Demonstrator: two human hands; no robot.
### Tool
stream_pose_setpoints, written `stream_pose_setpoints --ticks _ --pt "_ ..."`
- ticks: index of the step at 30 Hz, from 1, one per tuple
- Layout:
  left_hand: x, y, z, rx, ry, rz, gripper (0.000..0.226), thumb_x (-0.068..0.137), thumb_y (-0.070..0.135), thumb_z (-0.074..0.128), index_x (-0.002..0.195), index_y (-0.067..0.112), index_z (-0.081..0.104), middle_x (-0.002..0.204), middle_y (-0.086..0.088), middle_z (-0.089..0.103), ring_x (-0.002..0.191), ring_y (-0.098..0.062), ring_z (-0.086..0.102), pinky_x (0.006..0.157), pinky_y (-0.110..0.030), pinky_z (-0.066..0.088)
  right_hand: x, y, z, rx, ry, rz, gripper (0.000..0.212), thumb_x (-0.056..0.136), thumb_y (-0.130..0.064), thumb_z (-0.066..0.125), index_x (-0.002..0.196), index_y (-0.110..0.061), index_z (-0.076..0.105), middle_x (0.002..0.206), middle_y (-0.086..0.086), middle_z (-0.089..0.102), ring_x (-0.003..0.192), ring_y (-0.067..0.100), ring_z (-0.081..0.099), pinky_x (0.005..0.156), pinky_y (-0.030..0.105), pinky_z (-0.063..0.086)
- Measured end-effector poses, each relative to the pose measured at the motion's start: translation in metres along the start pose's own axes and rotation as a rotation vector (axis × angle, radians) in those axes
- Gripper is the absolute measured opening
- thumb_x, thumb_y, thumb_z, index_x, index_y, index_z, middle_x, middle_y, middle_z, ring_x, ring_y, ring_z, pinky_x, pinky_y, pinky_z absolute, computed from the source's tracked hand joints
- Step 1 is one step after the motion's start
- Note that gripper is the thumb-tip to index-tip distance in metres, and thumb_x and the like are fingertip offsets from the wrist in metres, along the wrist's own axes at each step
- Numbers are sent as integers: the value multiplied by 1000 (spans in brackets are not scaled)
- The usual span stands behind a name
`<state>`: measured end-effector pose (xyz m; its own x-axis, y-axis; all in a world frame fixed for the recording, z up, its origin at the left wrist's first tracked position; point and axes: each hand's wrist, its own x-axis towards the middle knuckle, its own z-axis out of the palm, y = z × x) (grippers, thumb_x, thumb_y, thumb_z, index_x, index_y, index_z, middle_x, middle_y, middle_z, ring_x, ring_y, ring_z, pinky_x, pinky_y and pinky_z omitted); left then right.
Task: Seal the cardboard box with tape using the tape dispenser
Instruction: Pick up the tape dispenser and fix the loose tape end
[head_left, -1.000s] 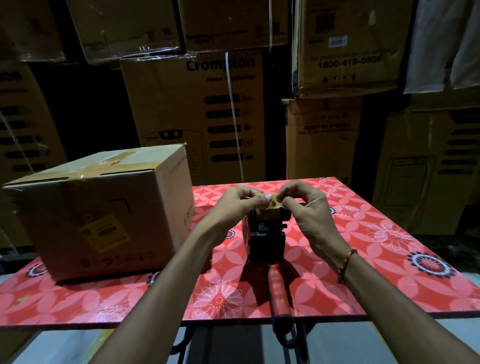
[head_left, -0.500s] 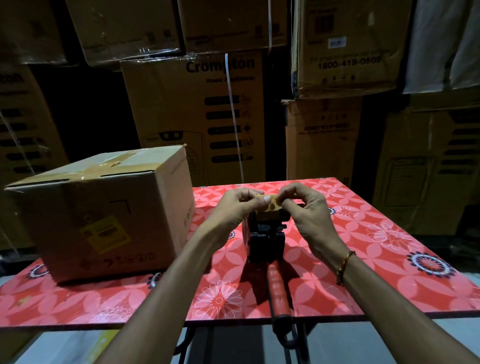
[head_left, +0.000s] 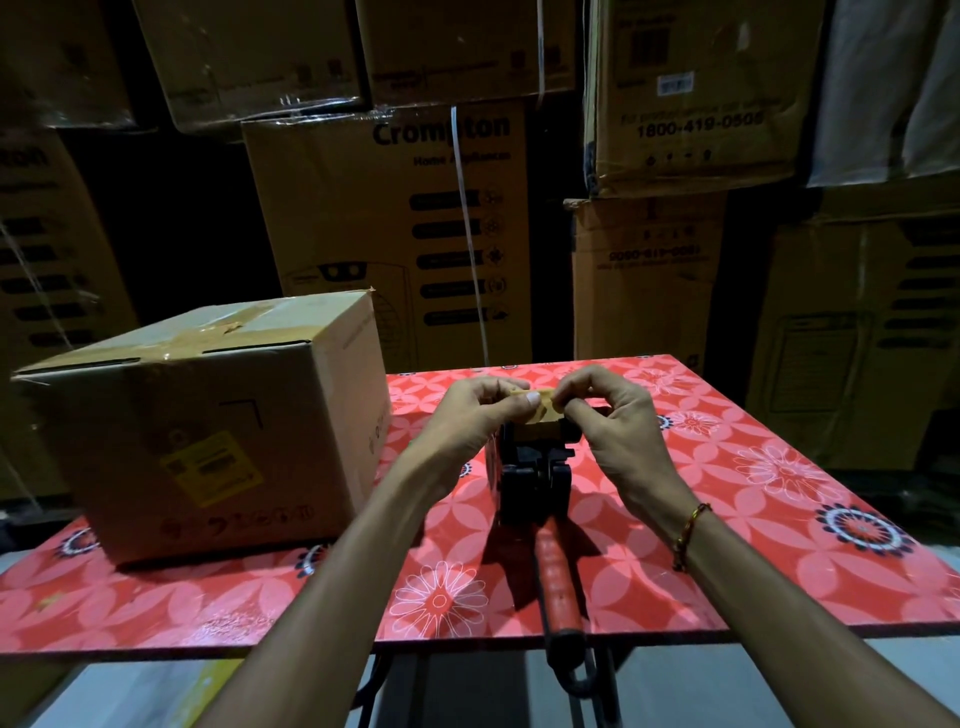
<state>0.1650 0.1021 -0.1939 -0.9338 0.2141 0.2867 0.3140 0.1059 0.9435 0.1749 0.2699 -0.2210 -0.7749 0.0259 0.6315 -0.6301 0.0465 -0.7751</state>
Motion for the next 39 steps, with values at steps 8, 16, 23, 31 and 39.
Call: stream_pose_setpoints --ticks 8,16,23,31,39 --pt "0 -1 3 -12 4 18 15 90 10 71 76 12 65 125 -11 67 102 -15 62 72 -13 51 10 -1 -13 -10 -60 73 21 89 5 65 92 -16 68 85 1 67 76 6 63 63 21 52" --pt "0 0 7 -29 26 16 12 89 7 71 80 8 65 124 -17 67 90 -12 62 67 -12 53 24 -4 -35 86 -242 209 28 94 1 64 114 -19 61 96 1 76 91 15 69 75 33 53" --pt "-2 1 6 -21 37 21 15 90 7 71 77 13 65 122 -22 67 91 -13 62 67 -11 53 19 3 -37 -61 -182 221 21 94 -35 66 108 -22 74 115 4 74 108 16 69 84 35 55" --pt "-1 0 4 -18 18 39 12 89 9 72 78 11 67 104 -19 70 84 -8 66 66 -12 51 29 3 -22 -119 -268 180 6 88 -20 75 83 -21 77 122 4 66 101 4 68 82 26 55" --pt "2 -9 0 4 84 53 15 94 16 67 88 4 73 90 -10 73 84 -13 67 77 -24 52 26 6 -23 22 -141 251 11 96 -15 66 94 -5 73 124 18 64 96 14 65 71 24 58"
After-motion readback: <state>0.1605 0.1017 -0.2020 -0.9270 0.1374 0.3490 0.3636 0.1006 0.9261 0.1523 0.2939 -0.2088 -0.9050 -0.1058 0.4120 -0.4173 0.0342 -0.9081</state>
